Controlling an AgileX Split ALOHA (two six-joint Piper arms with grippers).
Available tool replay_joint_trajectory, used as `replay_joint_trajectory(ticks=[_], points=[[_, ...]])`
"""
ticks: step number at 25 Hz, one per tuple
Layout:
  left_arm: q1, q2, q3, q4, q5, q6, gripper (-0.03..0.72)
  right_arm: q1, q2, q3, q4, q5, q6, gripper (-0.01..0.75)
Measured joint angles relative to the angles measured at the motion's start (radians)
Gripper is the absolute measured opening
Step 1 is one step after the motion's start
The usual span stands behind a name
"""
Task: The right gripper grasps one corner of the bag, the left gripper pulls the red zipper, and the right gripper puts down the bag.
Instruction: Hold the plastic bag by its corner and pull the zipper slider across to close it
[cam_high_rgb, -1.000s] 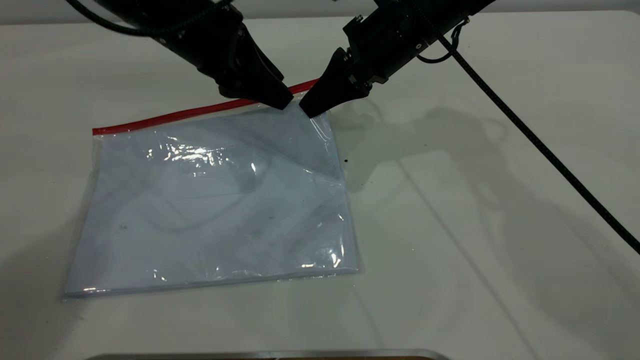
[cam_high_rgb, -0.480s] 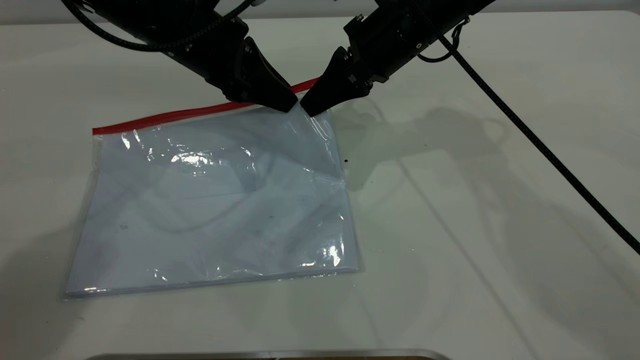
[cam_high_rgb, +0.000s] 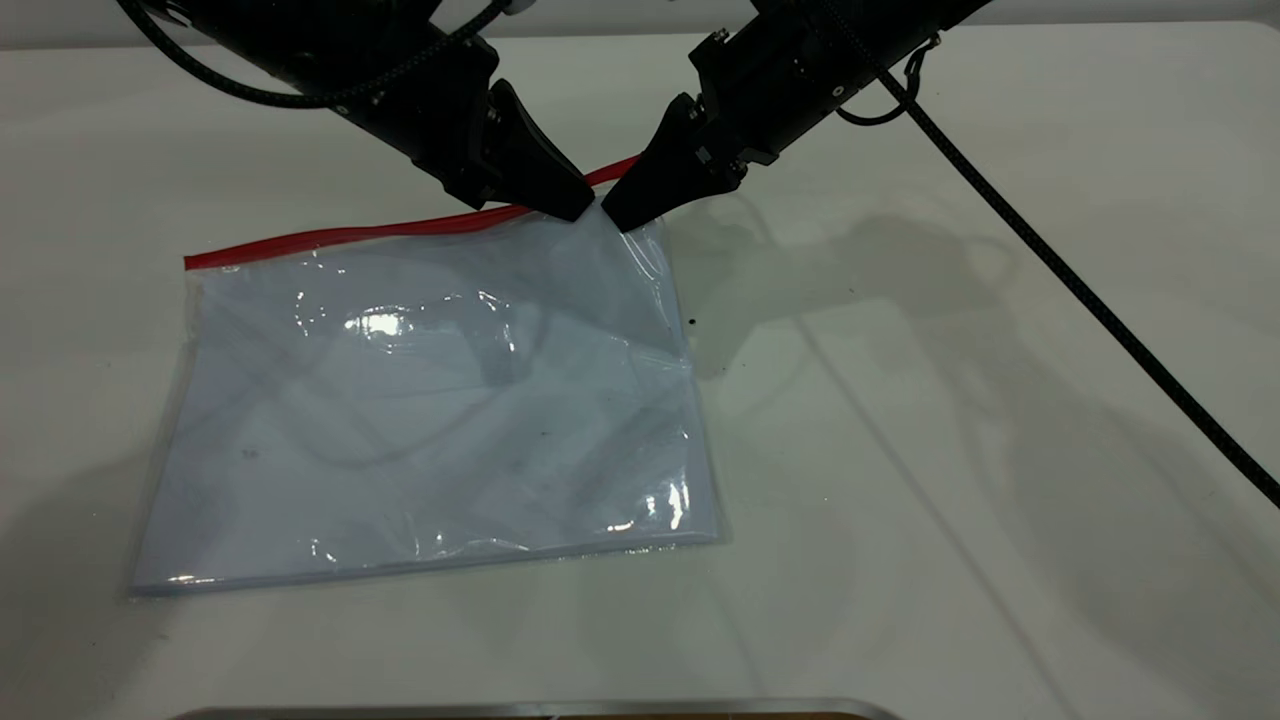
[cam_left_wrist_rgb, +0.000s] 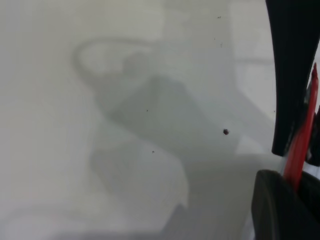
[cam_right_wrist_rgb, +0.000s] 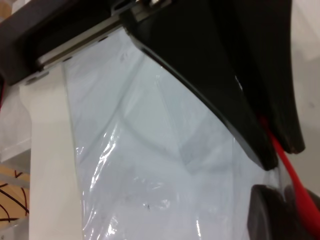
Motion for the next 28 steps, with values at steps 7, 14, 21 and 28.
replay_joint_trajectory(ticks=[7,14,21,28], points=[[-0.007,0.0,-0.008,-0.008,-0.011,0.0,0.041,-0.044,0.002,0.0,0.013,0.043,0.049,0.032],[-0.011,0.0,-0.009,-0.035,-0.02,0.0,0.041,-0.116,0.002,0.0,0.027,0.106,0.067,0.032],[-0.009,0.0,-0.01,0.001,-0.037,-0.033,0.041,-0.191,0.002,0.0,0.023,0.139,0.091,0.032],[0.021,0.0,-0.01,0.179,-0.049,-0.189,0.041,-0.26,0.002,0.0,0.005,0.135,0.105,0.032]])
